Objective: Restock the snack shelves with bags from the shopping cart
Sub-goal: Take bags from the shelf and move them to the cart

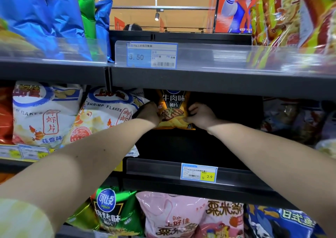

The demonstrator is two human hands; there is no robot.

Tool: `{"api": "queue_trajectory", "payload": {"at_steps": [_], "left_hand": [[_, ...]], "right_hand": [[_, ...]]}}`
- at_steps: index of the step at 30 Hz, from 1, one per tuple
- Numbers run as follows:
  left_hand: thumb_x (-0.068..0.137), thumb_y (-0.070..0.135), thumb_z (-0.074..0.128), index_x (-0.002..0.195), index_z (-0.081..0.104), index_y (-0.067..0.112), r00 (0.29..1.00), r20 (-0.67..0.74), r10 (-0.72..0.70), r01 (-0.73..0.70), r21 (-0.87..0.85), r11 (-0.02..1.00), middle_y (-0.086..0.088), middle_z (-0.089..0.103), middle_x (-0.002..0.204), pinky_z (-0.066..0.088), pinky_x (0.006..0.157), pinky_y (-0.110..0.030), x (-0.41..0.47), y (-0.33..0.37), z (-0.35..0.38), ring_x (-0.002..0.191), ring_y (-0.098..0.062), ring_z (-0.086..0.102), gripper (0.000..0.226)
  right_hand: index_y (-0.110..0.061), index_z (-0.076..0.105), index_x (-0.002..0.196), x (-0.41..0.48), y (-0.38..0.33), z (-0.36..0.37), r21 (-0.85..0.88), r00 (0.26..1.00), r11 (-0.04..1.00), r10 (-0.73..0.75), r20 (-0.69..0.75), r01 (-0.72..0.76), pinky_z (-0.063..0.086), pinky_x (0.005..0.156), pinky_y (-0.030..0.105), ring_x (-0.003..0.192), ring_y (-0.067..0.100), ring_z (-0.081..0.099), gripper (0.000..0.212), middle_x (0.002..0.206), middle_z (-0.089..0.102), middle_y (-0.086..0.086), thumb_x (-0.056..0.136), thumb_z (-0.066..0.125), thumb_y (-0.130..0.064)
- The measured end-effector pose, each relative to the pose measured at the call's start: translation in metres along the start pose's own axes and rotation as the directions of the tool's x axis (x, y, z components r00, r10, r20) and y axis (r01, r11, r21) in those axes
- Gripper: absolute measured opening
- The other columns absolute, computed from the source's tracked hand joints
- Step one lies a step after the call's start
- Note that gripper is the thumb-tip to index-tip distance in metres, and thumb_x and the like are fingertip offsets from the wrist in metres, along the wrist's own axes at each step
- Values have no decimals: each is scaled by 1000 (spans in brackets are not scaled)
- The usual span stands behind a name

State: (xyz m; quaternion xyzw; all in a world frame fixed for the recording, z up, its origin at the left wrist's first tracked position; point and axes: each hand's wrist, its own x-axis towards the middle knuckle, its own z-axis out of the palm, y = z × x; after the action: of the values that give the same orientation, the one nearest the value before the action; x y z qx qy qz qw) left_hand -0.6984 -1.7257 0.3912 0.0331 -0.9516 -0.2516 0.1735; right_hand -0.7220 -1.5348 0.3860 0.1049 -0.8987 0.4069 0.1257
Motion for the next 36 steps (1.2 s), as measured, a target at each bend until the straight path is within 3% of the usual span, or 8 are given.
{"api": "queue_trajectory", "payload": {"at_steps": [5,10,16,20,24,28,36], "left_hand": [[90,28,67,122,58,15,994,40,101,-103,75,992,-10,61,125,46,94,-31,-12,9,-10,114,-28,58,36],[89,20,61,129,53,21,975,84,207,-222,267,938,-12,54,132,45,98,-34,-33,25,-13,118,-31,54,41],[91,21,54,138,45,21,919,74,386,-359,560,747,-10,49,133,38,95,-43,-81,41,-22,122,-34,45,48],[92,22,52,122,51,17,899,16,437,-370,558,742,-9,57,123,39,91,-43,-119,51,-39,113,-33,52,31],[90,24,54,126,50,19,867,-65,495,-399,504,766,-7,55,124,36,93,-44,-155,54,-49,116,-31,47,37],[91,27,55,123,52,21,854,-34,519,-460,419,783,-7,54,124,35,95,-45,-206,59,-38,118,-30,46,33],[89,27,56,122,52,19,747,155,646,-659,297,691,-8,54,122,34,96,-46,-311,104,14,117,-31,45,35]], "right_hand": [[-13,61,112,-10,-9,-11,-198,980,964,-157,119,178,43,77,23,94,16,57,43,108,60,4,74,81,-16],[-23,55,115,-30,-12,-23,-470,961,838,-228,159,276,49,93,37,111,25,55,42,123,58,4,78,75,-30],[-22,53,121,-76,-27,-47,-586,959,762,-256,119,276,46,94,36,117,29,50,44,130,52,5,82,70,-33],[-19,54,122,-127,-39,-57,-635,953,729,-300,38,255,44,91,37,115,31,51,39,125,56,6,86,65,-32],[-18,58,116,-183,-50,-60,-691,927,686,-371,-61,229,42,82,37,105,27,53,32,113,60,5,87,63,-28],[-17,60,113,-246,-50,-58,-734,915,659,-378,-139,161,44,79,39,99,26,54,29,107,61,5,87,62,-28],[-15,57,110,-378,-6,-92,-805,979,579,-56,-196,-128,43,81,40,106,30,53,27,107,59,7,87,61,-29]]}}
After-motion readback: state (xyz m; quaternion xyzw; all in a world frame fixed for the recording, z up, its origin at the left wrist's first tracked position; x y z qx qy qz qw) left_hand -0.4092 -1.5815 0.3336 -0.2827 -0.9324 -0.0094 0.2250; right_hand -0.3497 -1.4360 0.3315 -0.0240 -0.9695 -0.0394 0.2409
